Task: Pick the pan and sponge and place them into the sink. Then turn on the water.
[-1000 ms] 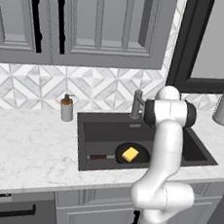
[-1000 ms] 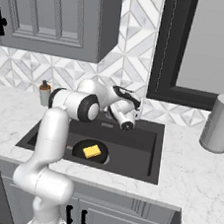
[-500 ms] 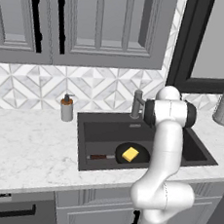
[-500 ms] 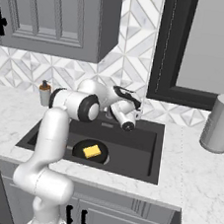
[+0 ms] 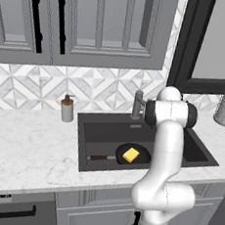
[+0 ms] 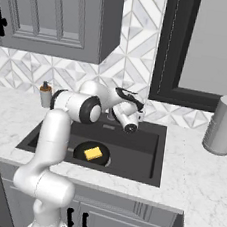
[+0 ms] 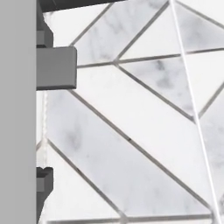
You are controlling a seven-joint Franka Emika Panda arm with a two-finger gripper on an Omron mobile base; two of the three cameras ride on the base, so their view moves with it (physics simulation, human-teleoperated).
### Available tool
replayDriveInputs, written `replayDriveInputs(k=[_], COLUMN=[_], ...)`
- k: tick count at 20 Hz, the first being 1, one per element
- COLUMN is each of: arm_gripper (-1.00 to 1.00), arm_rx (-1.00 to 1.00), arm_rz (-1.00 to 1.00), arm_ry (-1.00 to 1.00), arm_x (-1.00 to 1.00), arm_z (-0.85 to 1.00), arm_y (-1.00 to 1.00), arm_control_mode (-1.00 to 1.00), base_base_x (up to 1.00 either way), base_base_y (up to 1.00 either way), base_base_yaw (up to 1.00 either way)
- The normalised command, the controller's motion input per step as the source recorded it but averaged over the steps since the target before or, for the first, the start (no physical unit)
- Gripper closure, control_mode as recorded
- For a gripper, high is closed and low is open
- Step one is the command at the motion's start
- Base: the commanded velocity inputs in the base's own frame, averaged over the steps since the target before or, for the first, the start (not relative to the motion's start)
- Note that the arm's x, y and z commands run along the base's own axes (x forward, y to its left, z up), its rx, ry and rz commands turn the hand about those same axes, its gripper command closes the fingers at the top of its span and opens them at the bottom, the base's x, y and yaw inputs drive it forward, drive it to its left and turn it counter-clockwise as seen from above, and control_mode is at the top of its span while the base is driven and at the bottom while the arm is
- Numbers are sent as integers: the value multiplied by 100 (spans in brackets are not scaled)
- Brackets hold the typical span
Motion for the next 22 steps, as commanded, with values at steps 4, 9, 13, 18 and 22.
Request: replayDriveInputs(k=[4, 9, 13, 18, 22], arm_gripper=[-100, -100, -100, -100, -100], arm_rx=[6, 6, 5, 4, 5], arm_rz=[0, -1, -1, -1, 0], arm_ry=[0, 0, 0, 0, 0], arm_x=[0, 0, 0, 0, 0], arm_z=[0, 0, 0, 0, 0], arm_y=[-78, -85, -86, -89, -92], arm_control_mode=[-100, -100, -100, -100, -100], base_base_x=[0, 0, 0, 0, 0], base_base_y=[0, 0, 0, 0, 0], base_base_yaw=[0, 0, 0, 0, 0])
